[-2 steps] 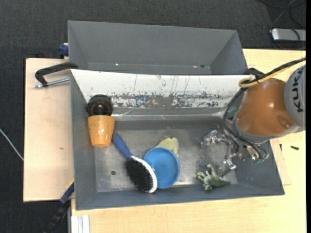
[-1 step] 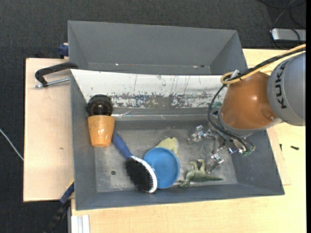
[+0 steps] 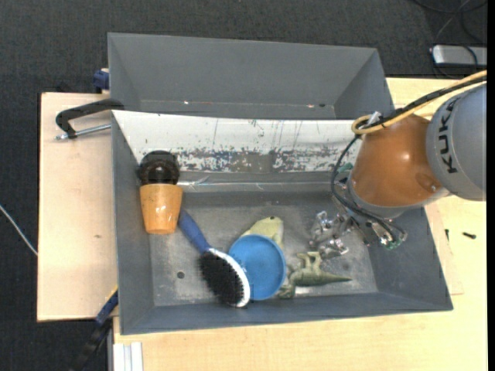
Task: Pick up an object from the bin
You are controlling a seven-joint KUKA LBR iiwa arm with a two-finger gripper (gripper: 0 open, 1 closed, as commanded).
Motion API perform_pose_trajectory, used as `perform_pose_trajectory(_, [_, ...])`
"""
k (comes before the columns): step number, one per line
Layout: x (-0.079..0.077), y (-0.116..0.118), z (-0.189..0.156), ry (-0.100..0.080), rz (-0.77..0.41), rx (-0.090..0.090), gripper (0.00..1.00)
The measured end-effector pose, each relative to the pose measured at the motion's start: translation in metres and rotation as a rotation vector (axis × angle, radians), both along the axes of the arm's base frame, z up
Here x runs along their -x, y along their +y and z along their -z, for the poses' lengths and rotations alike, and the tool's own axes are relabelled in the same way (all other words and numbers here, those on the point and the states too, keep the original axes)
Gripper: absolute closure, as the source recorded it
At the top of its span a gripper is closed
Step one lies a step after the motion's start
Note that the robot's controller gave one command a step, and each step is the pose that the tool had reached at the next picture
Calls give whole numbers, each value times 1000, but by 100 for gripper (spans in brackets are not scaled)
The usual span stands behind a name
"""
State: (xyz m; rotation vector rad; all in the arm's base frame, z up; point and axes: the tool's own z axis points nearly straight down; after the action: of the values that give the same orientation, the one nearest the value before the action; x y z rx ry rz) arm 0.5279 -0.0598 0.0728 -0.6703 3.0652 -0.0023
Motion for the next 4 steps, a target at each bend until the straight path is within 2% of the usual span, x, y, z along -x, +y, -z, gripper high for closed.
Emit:
perform_pose_trajectory(1, [8,33,-101,-10,30,-2,100])
perform_pose_trajectory(2, [9,32,-96,-2,31,-2,0])
perform_pose_trajectory(3, [18,99,-11,-9,53,0,0])
perform_pose_trajectory(4, [-31,141,-8,-10,153,-5,0])
